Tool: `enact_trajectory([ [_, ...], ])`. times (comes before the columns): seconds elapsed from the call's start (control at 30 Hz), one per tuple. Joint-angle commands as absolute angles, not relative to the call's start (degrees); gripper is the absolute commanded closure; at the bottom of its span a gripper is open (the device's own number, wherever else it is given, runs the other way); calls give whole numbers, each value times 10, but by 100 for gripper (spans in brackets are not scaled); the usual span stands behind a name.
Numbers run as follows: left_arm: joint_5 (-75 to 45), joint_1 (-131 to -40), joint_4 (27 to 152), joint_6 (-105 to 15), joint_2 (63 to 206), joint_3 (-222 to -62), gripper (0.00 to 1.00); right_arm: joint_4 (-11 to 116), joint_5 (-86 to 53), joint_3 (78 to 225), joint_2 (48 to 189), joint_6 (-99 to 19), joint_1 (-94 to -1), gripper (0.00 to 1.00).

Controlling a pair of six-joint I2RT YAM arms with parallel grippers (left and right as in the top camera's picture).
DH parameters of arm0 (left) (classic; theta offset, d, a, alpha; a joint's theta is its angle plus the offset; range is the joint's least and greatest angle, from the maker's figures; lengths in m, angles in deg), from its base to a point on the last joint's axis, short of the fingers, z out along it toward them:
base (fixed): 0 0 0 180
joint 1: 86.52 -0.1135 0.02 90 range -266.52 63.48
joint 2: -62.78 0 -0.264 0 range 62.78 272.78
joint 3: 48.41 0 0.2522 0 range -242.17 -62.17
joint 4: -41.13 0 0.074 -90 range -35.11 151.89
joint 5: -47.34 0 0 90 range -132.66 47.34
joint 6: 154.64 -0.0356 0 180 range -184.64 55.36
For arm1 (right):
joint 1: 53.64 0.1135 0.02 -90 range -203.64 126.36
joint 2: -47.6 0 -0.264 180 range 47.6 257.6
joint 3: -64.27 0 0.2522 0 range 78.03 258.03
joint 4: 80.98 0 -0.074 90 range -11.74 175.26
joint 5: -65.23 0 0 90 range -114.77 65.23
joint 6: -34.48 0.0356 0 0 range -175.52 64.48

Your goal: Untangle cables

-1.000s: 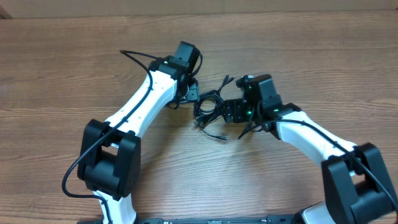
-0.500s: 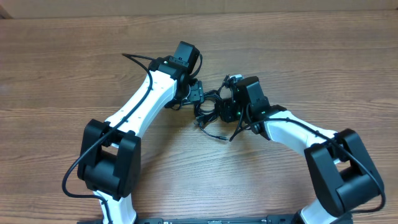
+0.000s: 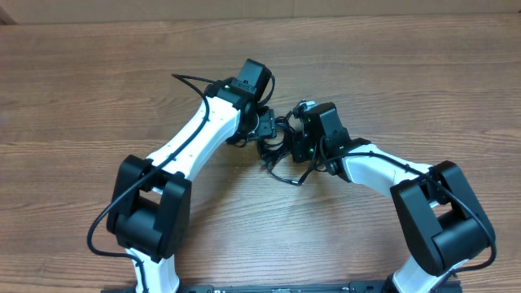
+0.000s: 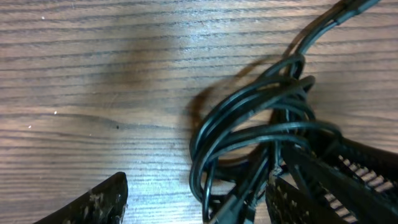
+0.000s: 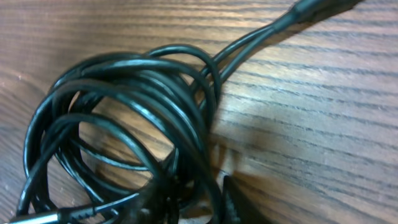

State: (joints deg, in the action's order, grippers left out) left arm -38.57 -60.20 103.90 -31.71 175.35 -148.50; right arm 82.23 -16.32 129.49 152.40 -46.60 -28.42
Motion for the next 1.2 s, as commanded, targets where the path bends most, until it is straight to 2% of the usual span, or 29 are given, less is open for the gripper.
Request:
enact_trajectory([
  [0.0,-383,-598,1014,-308,1785,-1478,30,816,-203,1306,1531,-468,-286,95],
  [0.23,-381,-598,987,-308,1817,-1478,34,787,-239,1306,1531,-466,-286,96],
  [0.37,-381,-598,980,-308,1833,-1478,51,785,-239,1306,1531,-466,-286,96],
  [0.6,-366,-597,947,-308,1836,-1478,53,780,-238,1306,1531,-466,-286,96],
  [0.8,-362,-594,925,-308,1836,-1478,69,774,-238,1306,1531,-466,-286,96],
  [0.97,-369,-590,923,-308,1850,-1478,75,774,-238,1306,1531,-466,-286,96],
  [1.0,-369,-590,923,-308,1853,-1478,79,774,-238,1306,1531,-466,-286,96],
  [1.03,-371,-590,924,-311,1856,-1478,90,774,-238,1306,1531,-466,-286,96],
  [1.07,-371,-590,925,-317,1858,-1478,96,774,-239,1306,1531,-466,-286,96],
  [1.17,-385,-595,935,-350,1853,-1481,96,769,-239,1306,1531,-465,-286,96],
])
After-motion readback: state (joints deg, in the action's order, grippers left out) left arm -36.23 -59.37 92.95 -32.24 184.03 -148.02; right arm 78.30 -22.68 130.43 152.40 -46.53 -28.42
